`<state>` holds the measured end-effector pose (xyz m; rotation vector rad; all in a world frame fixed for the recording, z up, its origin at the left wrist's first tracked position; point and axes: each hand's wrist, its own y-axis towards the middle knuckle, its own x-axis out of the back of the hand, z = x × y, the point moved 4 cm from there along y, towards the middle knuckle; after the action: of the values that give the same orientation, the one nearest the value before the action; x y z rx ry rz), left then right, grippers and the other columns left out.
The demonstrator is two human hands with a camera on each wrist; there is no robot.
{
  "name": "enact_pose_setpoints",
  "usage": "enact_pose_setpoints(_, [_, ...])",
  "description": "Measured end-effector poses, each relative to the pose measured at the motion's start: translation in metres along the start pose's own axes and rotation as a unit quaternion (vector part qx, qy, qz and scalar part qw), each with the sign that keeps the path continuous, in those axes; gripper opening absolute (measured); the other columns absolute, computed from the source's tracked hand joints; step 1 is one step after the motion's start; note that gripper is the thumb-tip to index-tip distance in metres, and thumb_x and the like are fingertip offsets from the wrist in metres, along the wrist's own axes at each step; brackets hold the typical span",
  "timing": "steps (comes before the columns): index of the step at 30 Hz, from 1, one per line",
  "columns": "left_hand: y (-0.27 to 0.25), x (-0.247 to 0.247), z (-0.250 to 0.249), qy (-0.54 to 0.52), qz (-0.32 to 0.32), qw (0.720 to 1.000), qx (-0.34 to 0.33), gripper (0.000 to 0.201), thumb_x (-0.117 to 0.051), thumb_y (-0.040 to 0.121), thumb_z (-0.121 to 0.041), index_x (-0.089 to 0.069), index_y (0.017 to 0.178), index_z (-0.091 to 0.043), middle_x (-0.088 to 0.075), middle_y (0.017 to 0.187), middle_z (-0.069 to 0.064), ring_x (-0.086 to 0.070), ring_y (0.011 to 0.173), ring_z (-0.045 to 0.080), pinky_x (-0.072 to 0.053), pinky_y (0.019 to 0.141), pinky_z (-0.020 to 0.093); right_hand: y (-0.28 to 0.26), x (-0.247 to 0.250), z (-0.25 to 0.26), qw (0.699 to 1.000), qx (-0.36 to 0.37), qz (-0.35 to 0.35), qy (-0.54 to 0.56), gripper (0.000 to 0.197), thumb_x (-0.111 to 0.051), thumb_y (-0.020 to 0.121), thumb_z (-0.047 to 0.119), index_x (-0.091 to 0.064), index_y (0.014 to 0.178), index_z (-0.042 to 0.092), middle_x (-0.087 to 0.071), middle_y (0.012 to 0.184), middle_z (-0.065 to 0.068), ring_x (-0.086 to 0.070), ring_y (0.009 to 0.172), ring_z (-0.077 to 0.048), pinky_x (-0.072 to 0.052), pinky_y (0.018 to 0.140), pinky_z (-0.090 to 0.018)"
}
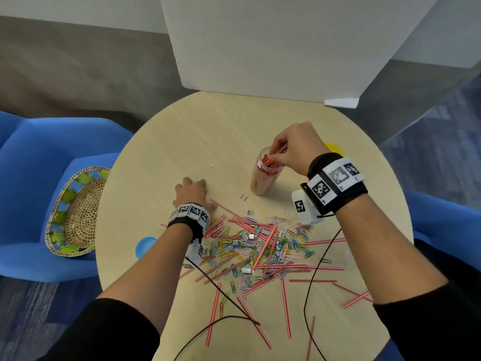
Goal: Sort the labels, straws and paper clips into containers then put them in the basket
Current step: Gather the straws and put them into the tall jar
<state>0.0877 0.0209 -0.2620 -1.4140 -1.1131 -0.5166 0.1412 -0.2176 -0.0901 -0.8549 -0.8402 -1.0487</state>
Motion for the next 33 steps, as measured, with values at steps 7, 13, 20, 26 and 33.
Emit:
enact_pose_setpoints(7, [-0.001,0.0,0.002,-0.001,-0.008,1.0,0.003,0.059,-0.081,0.071,-0.048,-0.053,0.116,-0.022,-0.041,0.123,0.008,-0.039,0.12,0.034,-0.052,0.088,0.051,-0.009,0.03,0.012,0.999,-0.009,-0.033,0.022,0.01,-0.076,0.078,0.008,-0.078,0.081,0.017,-0.07,0.077,0.003,-0.066,0.077,-0.01,-0.055,0.077,-0.024])
enact_pose_setpoints(13, [0.002,-0.003,0.002,0.017,-0.004,1.0,-0.006,0.062,-0.079,0.073,-0.05,-0.05,0.12,-0.022,-0.041,0.123,0.01,-0.039,0.121,0.035,-0.05,0.091,0.051,0.008,-0.011,0.023,0.989,-0.06,0.081,-0.112,0.008,-0.075,0.08,0.012,-0.078,0.085,0.018,-0.07,0.099,-0.007,-0.067,0.091,-0.022,-0.056,0.083,-0.03])
enact_pose_setpoints(20, [0.005,-0.005,0.003,0.021,0.004,1.0,0.005,0.064,-0.078,0.072,-0.051,-0.048,0.121,-0.023,-0.04,0.125,0.009,-0.036,0.123,0.035,-0.051,0.089,0.053,0.01,0.003,0.026,0.996,-0.057,0.003,-0.072,0.013,-0.073,0.08,0.013,-0.078,0.08,0.025,-0.072,0.095,-0.001,-0.066,0.091,-0.02,-0.056,0.084,-0.033])
enact_pose_setpoints(26, [0.006,-0.001,0.005,0.039,0.02,0.999,-0.022,0.069,-0.08,0.07,-0.053,-0.051,0.124,-0.021,-0.041,0.128,0.01,-0.039,0.122,0.036,-0.05,0.093,0.049,0.019,0.001,0.035,0.992,-0.067,-0.012,-0.103,0.02,-0.068,0.083,0.012,-0.077,0.081,0.029,-0.071,0.102,0.0,-0.066,0.093,-0.024,-0.056,0.084,-0.038])
enact_pose_setpoints(33, [-0.001,0.006,0.018,0.014,0.023,0.998,-0.056,0.059,-0.079,0.074,-0.041,-0.061,0.126,-0.018,-0.044,0.138,0.011,-0.044,0.126,0.032,-0.043,0.103,0.04,0.006,-0.01,0.032,0.988,-0.091,0.041,-0.12,0.014,-0.074,0.08,0.014,-0.076,0.079,0.027,-0.071,0.098,-0.002,-0.066,0.088,-0.024,-0.054,0.075,-0.03])
